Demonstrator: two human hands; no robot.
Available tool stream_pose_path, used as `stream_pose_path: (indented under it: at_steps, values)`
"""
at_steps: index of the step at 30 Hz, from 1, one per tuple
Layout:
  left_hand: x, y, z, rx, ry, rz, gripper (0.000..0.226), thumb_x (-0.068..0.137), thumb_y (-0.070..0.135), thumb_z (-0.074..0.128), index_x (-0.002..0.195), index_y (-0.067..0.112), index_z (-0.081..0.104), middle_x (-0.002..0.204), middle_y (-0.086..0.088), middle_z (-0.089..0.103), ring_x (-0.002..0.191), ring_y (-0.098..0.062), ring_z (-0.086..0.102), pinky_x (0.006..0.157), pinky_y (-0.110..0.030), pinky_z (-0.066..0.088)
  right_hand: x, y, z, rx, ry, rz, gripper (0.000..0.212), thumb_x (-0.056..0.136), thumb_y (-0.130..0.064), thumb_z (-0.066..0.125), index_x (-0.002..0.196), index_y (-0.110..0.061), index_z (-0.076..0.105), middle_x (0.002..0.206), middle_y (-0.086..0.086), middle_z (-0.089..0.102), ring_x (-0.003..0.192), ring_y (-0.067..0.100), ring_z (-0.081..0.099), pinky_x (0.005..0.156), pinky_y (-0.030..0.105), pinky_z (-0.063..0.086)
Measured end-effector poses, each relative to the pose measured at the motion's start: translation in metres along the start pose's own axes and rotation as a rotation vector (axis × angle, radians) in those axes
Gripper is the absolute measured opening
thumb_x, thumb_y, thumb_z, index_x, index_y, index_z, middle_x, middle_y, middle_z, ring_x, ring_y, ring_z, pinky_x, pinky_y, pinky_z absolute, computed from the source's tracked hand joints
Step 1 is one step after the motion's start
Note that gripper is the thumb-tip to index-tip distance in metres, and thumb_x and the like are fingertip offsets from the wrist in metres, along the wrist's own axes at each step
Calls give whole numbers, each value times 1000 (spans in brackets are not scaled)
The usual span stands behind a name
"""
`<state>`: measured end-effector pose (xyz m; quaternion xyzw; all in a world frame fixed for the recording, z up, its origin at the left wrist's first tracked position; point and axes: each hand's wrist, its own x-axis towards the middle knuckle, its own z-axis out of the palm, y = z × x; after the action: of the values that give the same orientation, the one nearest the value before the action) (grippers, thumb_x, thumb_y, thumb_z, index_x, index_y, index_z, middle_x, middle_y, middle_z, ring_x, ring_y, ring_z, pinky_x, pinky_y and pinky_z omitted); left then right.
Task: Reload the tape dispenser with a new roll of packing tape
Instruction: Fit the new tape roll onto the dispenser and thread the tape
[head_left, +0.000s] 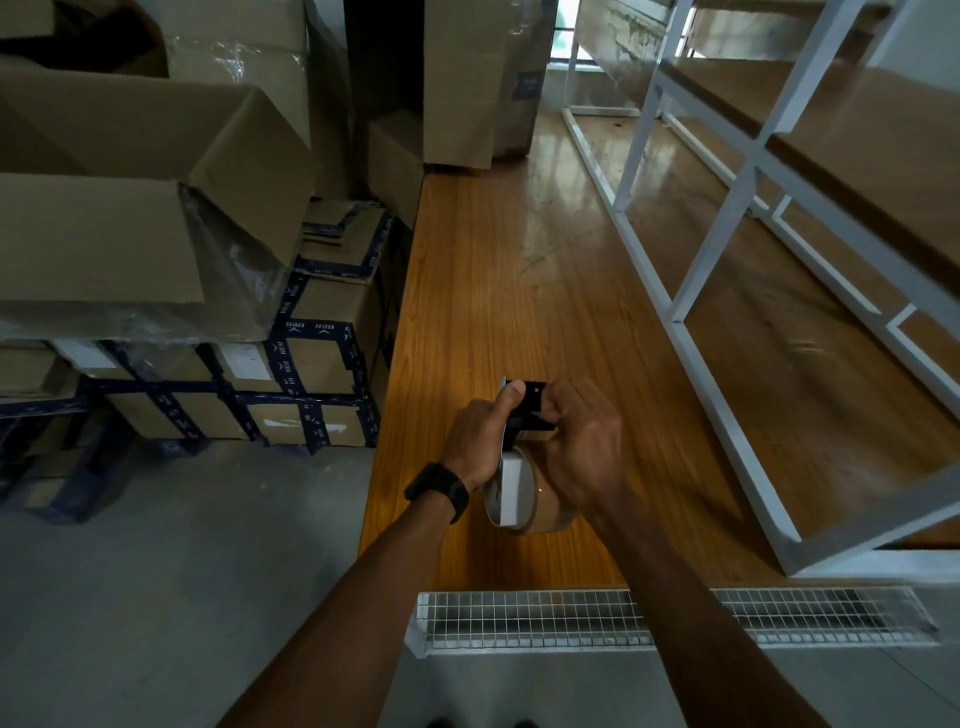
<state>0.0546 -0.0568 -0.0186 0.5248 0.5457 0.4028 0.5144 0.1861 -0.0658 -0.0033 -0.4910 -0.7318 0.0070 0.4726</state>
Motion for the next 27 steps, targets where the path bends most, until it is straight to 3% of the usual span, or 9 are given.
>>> stream_pose_path:
  at_steps: [6, 9, 13, 15, 17, 19, 21, 24, 27]
  values:
    - [-8, -4, -2, -91, -20, 26, 86, 78, 79, 41, 106, 4, 72, 101, -20, 75, 96, -40, 68, 91, -62, 50, -9, -4, -4, 4, 4, -154, 15, 73, -7, 49, 69, 1, 61, 69, 13, 59, 70, 11, 43, 63, 15, 29]
    - [-11, -1, -6, -101, -61, 1, 75, 76, 79, 42, 105, 19, 74, 105, -14, 76, 98, -33, 70, 95, -57, 50, -9, -4, -7, 69, -14, -147, 18, 76, -5, 46, 70, 1, 62, 71, 13, 61, 70, 14, 49, 58, 25, 41]
    - [-8, 6, -8, -113, -10, 58, 68, 77, 76, 44, 98, 18, 74, 97, -14, 77, 88, -28, 73, 79, -43, 57, -11, -5, -14, 507, 41, 258, 9, 90, -11, 59, 97, -5, 62, 91, 9, 68, 85, 22, 66, 73, 41, 56]
    - [-5, 9, -9, -139, 37, 84, 61, 81, 71, 45, 93, 18, 74, 91, -12, 77, 78, -18, 73, 70, -31, 55, -17, -6, -15, 777, 189, 486, 30, 93, -16, 61, 120, -5, 55, 109, 14, 65, 99, 30, 65, 81, 44, 56]
    - [0, 8, -10, -183, 91, 85, 54, 83, 69, 45, 89, 24, 74, 92, -12, 78, 80, -19, 74, 75, -37, 56, -26, -9, -15, 833, 240, 684, 40, 91, -29, 61, 126, -13, 52, 115, 4, 65, 102, 28, 64, 78, 42, 54]
    - [3, 7, -9, -206, 122, 76, 54, 84, 71, 43, 87, 27, 74, 92, -11, 78, 84, -28, 74, 80, -47, 57, -34, -12, -13, 752, 30, 719, 46, 82, -40, 65, 122, -20, 56, 109, -7, 66, 100, 18, 65, 75, 36, 53]
    - [4, 10, -5, -233, 169, 60, 54, 90, 68, 40, 82, 29, 76, 86, -7, 79, 80, -24, 74, 80, -46, 57, -36, -19, -11, 708, -197, 673, 56, 73, -47, 73, 119, -22, 54, 107, -8, 64, 93, 6, 66, 66, 24, 55]
    - [8, 17, 2, -246, 226, 19, 56, 100, 62, 36, 84, 26, 77, 82, -1, 79, 77, -17, 75, 80, -41, 57, -30, -19, -3, 656, -233, 670, 68, 68, -25, 90, 121, -19, 48, 107, -7, 62, 89, -3, 66, 63, 17, 56]
    - [15, 20, 4, -227, 214, -17, 71, 90, 77, 35, 93, 21, 78, 89, -5, 80, 85, -25, 76, 90, -49, 58, -19, -14, 0, 582, -247, 692, 84, 53, -23, 97, 121, -20, 47, 108, -7, 63, 92, 3, 67, 67, 29, 61]
